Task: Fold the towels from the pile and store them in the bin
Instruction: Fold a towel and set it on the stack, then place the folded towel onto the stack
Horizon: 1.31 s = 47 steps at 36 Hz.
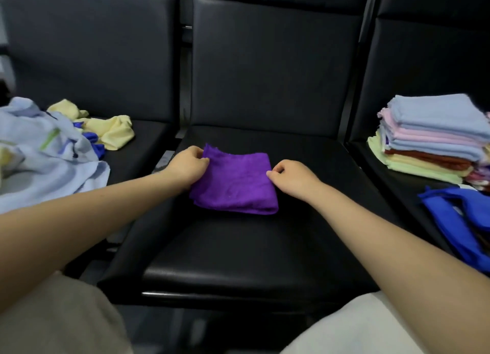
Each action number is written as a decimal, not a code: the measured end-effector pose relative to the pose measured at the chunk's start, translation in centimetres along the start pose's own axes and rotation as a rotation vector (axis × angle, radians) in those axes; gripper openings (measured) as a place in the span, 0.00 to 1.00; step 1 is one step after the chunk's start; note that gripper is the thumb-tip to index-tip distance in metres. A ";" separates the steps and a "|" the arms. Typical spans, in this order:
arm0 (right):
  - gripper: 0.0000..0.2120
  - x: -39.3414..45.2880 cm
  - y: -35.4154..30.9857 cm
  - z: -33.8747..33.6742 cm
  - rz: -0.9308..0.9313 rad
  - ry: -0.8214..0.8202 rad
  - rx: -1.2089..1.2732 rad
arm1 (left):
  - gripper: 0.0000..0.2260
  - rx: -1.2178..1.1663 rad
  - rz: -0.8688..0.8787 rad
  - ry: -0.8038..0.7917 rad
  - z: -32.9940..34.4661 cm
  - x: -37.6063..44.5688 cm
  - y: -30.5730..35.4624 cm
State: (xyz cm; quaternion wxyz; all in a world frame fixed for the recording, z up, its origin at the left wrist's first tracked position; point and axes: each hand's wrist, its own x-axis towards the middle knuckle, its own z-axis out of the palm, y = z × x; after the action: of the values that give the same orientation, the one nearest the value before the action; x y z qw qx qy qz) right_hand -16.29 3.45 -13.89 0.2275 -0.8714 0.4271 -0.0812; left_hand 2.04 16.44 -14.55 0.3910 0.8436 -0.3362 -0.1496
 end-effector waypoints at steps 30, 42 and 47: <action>0.04 -7.7 10.2 -11.2 0.136 0.431 0.899 | 0.08 -0.760 0.056 -0.551 11.2 -7.7 14.8; 0.14 -15.0 23.9 -21.7 0.406 0.667 0.142 | 0.16 -0.730 0.320 -0.676 22.1 -14.7 27.0; 0.28 -17.1 26.4 -19.0 0.732 0.336 -0.328 | 0.08 -0.511 0.096 -0.854 24.2 -16.1 26.1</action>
State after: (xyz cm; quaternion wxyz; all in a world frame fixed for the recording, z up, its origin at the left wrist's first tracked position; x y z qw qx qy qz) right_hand -51.98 -3.44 -8.47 0.0270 -0.6620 0.7461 -0.0668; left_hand -33.92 1.71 -10.57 0.4189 0.5681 -0.4572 -0.5411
